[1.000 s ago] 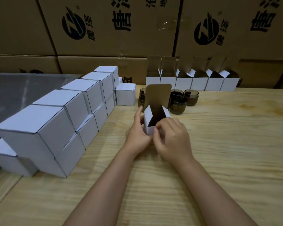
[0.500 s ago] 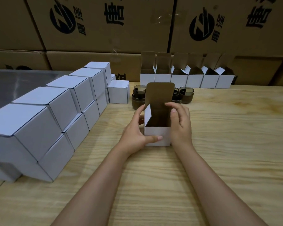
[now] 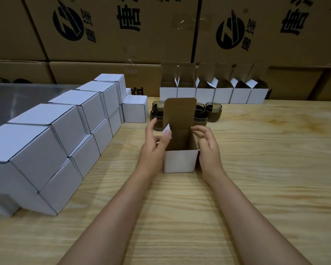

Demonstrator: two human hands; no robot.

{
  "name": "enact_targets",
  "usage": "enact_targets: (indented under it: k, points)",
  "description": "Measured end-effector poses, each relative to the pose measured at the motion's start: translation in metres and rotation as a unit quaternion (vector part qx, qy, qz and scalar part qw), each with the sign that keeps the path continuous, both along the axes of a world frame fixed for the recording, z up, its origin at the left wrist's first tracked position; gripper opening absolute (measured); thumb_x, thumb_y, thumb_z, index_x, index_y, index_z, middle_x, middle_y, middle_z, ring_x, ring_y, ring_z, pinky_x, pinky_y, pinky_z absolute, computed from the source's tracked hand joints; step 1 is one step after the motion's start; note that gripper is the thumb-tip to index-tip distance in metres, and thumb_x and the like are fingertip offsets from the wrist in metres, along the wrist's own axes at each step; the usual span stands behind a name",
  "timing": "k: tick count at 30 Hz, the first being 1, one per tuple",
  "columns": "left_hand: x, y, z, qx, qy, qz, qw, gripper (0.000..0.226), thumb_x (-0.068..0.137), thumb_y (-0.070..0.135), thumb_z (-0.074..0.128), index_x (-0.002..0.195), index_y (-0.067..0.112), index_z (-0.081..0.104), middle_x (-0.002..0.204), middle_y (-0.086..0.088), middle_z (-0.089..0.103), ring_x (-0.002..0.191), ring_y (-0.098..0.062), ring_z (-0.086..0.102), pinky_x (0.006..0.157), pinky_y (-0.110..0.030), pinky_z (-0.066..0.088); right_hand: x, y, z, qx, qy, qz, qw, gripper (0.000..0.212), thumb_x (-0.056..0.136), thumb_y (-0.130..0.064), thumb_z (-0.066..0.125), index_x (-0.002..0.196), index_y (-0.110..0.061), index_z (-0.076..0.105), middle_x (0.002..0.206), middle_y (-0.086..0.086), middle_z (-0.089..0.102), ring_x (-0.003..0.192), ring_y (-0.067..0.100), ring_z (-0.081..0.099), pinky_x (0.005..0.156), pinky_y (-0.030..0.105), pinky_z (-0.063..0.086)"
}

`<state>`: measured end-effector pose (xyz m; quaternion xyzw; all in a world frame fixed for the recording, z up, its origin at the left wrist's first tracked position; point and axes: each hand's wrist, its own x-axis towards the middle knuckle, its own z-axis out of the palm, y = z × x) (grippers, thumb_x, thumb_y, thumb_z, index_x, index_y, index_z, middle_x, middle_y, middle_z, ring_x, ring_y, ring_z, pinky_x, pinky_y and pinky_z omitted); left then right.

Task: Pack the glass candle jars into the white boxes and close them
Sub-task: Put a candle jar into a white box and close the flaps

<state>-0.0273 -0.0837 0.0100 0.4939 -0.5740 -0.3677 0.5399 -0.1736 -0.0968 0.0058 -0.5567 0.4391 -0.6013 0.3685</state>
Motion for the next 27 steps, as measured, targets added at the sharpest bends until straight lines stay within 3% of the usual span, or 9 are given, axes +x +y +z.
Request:
enact_targets:
  k: [3,5,7,9,11,19,21,25,27]
  points:
    - [-0.007,0.002,0.004,0.002,-0.057,0.066,0.996,0.071,0.078,0.069,0.039,0.141,0.041,0.027,0.110,0.005,0.065,0.098,-0.005,0.060,0.071,-0.021,0.042,0.002,0.002,0.001,-0.010,0.027,0.028,0.999,0.047,0.075,-0.014,0.032,0.106,-0.036,0.060,0.122,-0.007,0.059,0.116,-0.007,0.049,0.097,0.014,0.042]
    - [-0.004,0.008,0.004,-0.056,-0.134,0.098,0.985,0.059,0.085,0.063,0.034,0.140,0.042,0.028,0.111,0.010,0.062,0.094,-0.008,0.061,0.072,-0.027,0.048,0.002,0.002,0.003,-0.010,0.035,0.047,0.998,0.050,0.075,-0.013,0.032,0.109,-0.037,0.060,0.125,-0.005,0.058,0.116,-0.007,0.050,0.097,0.014,0.042]
    - [-0.001,0.011,0.007,-0.140,-0.218,0.141,0.956,0.050,0.093,0.048,0.031,0.140,0.033,0.037,0.091,0.004,0.066,0.077,-0.012,0.062,0.063,-0.030,0.049,0.003,0.004,0.004,-0.010,0.036,0.065,0.997,0.052,0.076,-0.012,0.032,0.110,-0.039,0.060,0.124,-0.009,0.057,0.115,-0.010,0.050,0.097,0.013,0.043]
    - [-0.001,0.009,0.010,-0.191,-0.239,0.173,0.936,0.045,0.097,0.031,0.030,0.138,0.021,0.045,0.062,0.003,0.056,0.052,-0.010,0.052,0.045,-0.023,0.037,0.004,0.005,0.004,-0.015,0.037,0.071,0.997,0.052,0.076,-0.011,0.031,0.111,-0.039,0.059,0.124,-0.011,0.056,0.116,-0.012,0.048,0.101,0.015,0.041]
    - [0.001,0.007,0.011,-0.192,-0.221,0.195,0.936,0.040,0.100,0.018,0.031,0.137,0.017,0.046,0.051,0.007,0.042,0.043,-0.007,0.040,0.039,-0.016,0.024,0.004,0.006,0.004,-0.014,0.041,0.070,0.997,0.053,0.076,-0.011,0.031,0.114,-0.038,0.058,0.128,-0.010,0.054,0.122,-0.008,0.045,0.109,0.024,0.037]
    - [0.007,0.005,-0.001,-0.078,0.003,0.211,0.974,0.040,0.096,0.006,0.036,0.117,0.035,0.054,0.055,0.009,0.042,0.045,-0.002,0.037,0.044,-0.028,0.036,0.003,0.006,0.005,0.004,0.044,0.071,0.996,0.057,0.075,-0.012,0.031,0.119,-0.040,0.056,0.133,-0.005,0.051,0.129,0.002,0.041,0.113,0.039,0.033]
    - [0.008,0.006,-0.001,-0.072,0.014,0.192,0.979,0.039,0.095,0.006,0.037,0.109,0.035,0.060,0.058,0.013,0.048,0.047,-0.001,0.040,0.044,-0.023,0.037,0.004,0.006,0.006,0.010,0.041,0.077,0.996,0.057,0.076,-0.013,0.031,0.119,-0.041,0.055,0.133,-0.007,0.050,0.128,0.000,0.041,0.113,0.039,0.033]
    - [0.009,0.008,0.001,-0.054,-0.003,0.158,0.986,0.050,0.090,-0.002,0.038,0.085,0.039,0.066,0.072,0.026,0.065,0.060,-0.015,0.051,0.053,-0.042,0.048,0.002,0.007,0.008,0.018,0.038,0.079,0.996,0.056,0.078,-0.011,0.031,0.118,-0.042,0.055,0.133,-0.011,0.050,0.126,-0.003,0.041,0.112,0.035,0.035]
    - [0.008,0.010,0.002,-0.059,-0.003,0.160,0.985,0.050,0.088,-0.004,0.039,0.081,0.037,0.066,0.073,0.022,0.066,0.061,-0.026,0.053,0.056,-0.047,0.049,0.001,0.005,0.009,0.020,0.027,0.085,0.996,0.056,0.086,-0.003,0.030,0.117,-0.041,0.057,0.130,-0.013,0.052,0.124,-0.003,0.044,0.109,0.032,0.039]
